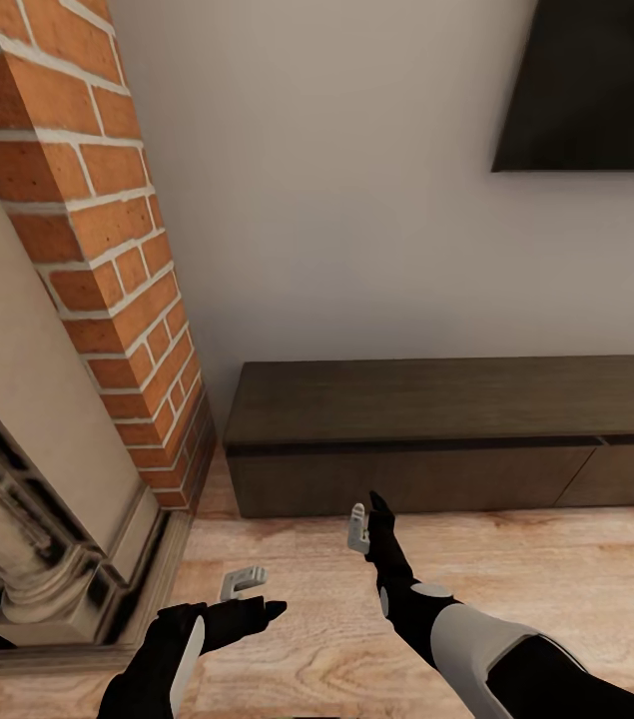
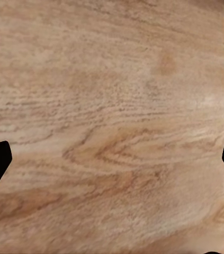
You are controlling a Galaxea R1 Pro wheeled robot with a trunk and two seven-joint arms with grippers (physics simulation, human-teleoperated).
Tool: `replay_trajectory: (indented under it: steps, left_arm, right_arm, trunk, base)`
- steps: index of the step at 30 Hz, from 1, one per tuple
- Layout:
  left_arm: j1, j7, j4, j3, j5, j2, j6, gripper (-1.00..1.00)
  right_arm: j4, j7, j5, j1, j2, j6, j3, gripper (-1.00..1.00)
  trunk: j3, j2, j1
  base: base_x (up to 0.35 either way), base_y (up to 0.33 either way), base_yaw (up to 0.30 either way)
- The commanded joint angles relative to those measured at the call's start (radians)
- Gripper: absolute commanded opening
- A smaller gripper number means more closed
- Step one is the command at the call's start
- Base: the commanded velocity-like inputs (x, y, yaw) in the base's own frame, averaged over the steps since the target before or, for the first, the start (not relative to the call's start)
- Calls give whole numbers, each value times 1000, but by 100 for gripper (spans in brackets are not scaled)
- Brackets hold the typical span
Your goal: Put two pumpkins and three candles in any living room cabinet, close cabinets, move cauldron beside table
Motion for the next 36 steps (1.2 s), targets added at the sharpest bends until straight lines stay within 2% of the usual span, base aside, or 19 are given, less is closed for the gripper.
replay_trajectory:
  steps: [1, 36]
  left_arm:
    - [-1, -9, -1, 6, -8, -2, 5, 100]
    - [-1, -9, -1, 6, -8, -2, 5, 100]
  right_arm:
    - [1, -3, 7, -1, 0, 5, 0, 100]
    - [1, -1, 5, -1, 0, 7, -4, 100]
  trunk:
    - [-1, 0, 0]
    - [-1, 0, 0]
  base:
    - [0, 0, 0]
    - [0, 42, 0]
